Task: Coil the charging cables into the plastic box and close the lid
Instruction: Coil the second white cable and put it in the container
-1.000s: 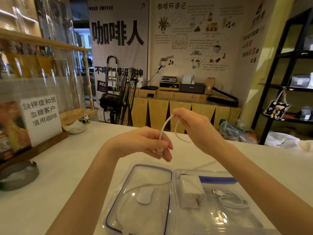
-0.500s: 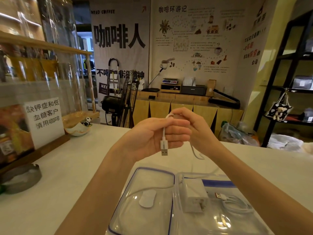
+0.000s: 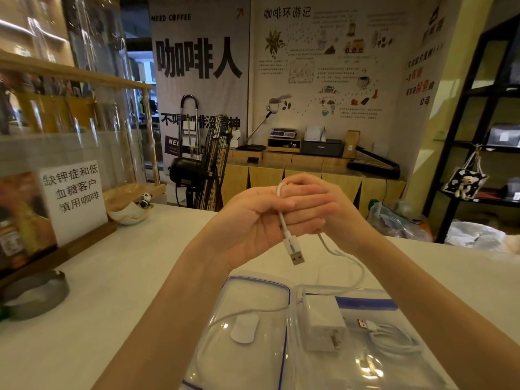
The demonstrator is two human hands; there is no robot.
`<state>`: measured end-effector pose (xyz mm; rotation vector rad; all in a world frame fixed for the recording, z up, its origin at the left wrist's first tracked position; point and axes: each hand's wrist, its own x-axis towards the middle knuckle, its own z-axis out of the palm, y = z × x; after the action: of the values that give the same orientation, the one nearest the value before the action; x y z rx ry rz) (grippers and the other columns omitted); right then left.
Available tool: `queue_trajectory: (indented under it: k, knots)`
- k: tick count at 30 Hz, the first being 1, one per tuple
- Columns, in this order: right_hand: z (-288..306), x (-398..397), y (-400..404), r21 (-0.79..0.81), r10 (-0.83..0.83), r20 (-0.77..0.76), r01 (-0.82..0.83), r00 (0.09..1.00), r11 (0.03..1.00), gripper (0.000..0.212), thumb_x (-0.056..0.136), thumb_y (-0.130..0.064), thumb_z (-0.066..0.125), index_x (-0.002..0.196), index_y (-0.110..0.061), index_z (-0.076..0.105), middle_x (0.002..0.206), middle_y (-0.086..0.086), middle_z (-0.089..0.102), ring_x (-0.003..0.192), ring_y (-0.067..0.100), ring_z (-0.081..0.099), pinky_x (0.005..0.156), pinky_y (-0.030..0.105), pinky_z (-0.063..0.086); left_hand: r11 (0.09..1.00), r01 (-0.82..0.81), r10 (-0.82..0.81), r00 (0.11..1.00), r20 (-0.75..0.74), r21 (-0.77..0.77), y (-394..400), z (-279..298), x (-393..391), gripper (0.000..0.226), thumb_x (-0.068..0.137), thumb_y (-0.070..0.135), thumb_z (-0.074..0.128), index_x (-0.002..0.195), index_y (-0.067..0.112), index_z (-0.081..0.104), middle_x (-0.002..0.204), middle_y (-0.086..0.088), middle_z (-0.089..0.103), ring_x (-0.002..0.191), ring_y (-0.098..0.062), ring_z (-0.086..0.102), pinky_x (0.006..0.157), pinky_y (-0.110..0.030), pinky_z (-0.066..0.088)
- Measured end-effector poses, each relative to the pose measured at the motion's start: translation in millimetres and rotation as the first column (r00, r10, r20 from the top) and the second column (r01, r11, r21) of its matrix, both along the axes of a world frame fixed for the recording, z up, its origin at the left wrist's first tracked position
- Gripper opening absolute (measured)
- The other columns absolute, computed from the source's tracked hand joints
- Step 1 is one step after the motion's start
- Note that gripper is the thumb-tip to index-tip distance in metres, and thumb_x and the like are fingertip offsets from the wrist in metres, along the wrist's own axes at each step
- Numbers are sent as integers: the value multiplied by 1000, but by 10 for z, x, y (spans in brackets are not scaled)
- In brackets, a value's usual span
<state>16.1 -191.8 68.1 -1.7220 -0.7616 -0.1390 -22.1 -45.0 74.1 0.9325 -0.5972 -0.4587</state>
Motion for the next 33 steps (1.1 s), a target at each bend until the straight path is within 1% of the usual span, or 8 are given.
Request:
queue_trajectory:
  k: [3, 6, 10, 16, 19, 22, 27, 33]
  knots:
    - [-151, -34, 33, -163, -23, 22, 26, 1000, 986, 27, 94, -18, 40, 77, -17, 60, 53, -5, 57, 43, 15, 47, 44, 29, 37, 995, -21, 26, 998, 52, -95, 32, 26, -9, 35, 76, -4, 42, 107, -7, 60, 103, -22, 69, 95, -28, 67, 80, -32, 56]
    - [-288, -134, 78, -337, 10, -15, -15, 1000, 941, 27, 95, -26, 36, 83, -43, 54, 63, -3, 62, 38, 9, 48, 40, 21, 42, 978, -121, 129, 991, 36, -171, 71, 31, 49, 36, 78, -1, 39, 111, -3, 55, 103, -17, 70, 96, -25, 67, 79, -28, 56]
    - [-430, -256, 61, -696, 44, 226, 130, 973, 706, 34, 95, -36, 32, 127, -49, 34, 58, -15, 48, 44, -2, 46, 48, 8, 38, 927, -315, 328, 944, 32, -205, 191, -30, 223, 32, 90, 1, 32, 115, 0, 51, 106, -13, 69, 100, -22, 66, 84, -29, 54]
    - [-299, -410, 45, -698, 120, 555, 382, 823, 606, 34, 96, -28, 35, 127, -23, 47, 100, -1, 68, 81, 16, 62, 73, 33, 52, 659, -741, 611, 628, 482, 130, 261, -217, 392, 37, 94, 3, 32, 131, 4, 36, 117, -2, 58, 103, -4, 60, 89, -15, 47]
    - [-146, -423, 43, -598, 126, 701, 483, 702, 640, 31, 93, -25, 36, 110, -16, 60, 84, 0, 68, 65, 15, 62, 56, 34, 54, 523, -818, 507, 525, 684, 240, 273, -261, 414, 39, 94, 3, 32, 133, 4, 34, 115, -4, 59, 84, 1, 64, 76, -12, 50]
    - [37, -363, -25, -462, 76, 796, 521, 601, 717, 34, 86, -29, 35, 90, -14, 65, 67, -3, 63, 49, 8, 53, 41, 22, 48, 548, -734, 357, 639, 682, 401, 276, -223, 345, 34, 94, 4, 34, 127, 6, 42, 76, 8, 69, 57, 1, 60, 54, -12, 47]
    - [215, -229, -198, -251, -95, 786, 456, 611, 854, 26, 86, -28, 47, 100, -16, 67, 74, -7, 57, 62, 11, 53, 53, 22, 45, 772, -309, 62, 906, 418, 555, 235, -119, 213, 39, 94, 29, 29, 102, 8, 60, 50, 6, 56, 40, -6, 36, 47, -21, 31]
    - [137, -163, -138, 1, -246, 533, 290, 810, 957, 21, 84, -18, 55, 101, -25, 64, 69, -12, 58, 63, 5, 49, 58, 14, 41, 906, 216, -329, 901, 284, 364, 278, -64, 140, 47, 92, 38, 32, 92, 2, 62, 45, 7, 36, 37, -6, 29, 41, -16, 29]
